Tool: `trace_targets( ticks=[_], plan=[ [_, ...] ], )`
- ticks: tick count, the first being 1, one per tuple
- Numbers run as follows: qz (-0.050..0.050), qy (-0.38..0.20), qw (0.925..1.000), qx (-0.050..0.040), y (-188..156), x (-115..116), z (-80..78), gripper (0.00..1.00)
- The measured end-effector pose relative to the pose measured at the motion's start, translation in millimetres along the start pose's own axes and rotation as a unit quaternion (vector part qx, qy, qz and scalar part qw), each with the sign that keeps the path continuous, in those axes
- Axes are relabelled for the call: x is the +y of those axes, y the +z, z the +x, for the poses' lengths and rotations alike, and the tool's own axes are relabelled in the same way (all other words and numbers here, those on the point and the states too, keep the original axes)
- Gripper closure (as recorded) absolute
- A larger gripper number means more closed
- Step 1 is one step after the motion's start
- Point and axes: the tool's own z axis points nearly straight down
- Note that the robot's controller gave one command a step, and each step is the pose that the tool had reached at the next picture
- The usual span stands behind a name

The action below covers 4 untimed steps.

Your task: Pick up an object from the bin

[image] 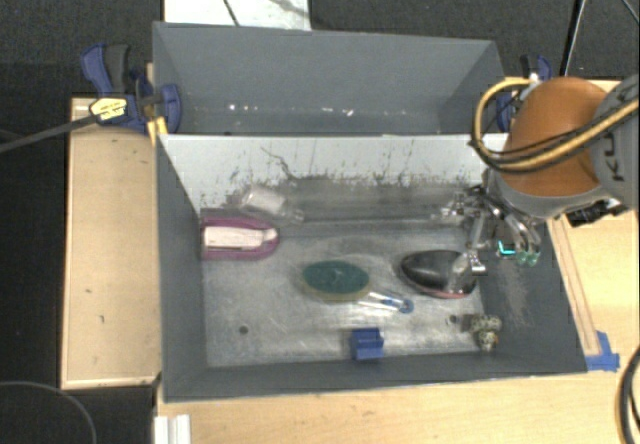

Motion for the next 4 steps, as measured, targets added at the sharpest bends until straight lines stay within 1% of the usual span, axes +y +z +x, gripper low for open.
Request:
trace_targets(
  ticks=[1, 2, 3, 4],
  plan=[
    [0.000, 0.059, 0.9982, -0.0063, 56.0, -12.1, 14.3, 0.00],
    [0.000, 0.068, 0.9977, -0.0058, 25.6, 1.4, 22.3, 0.00],
    [0.000, 0.137, 0.9906, -0.0025, 27.5, -5.0, 28.2, 0.00],
    [-0.001, 0.201, 0.9796, -0.0049, 55.5, -3.6, 27.6, 0.00]
  ],
)
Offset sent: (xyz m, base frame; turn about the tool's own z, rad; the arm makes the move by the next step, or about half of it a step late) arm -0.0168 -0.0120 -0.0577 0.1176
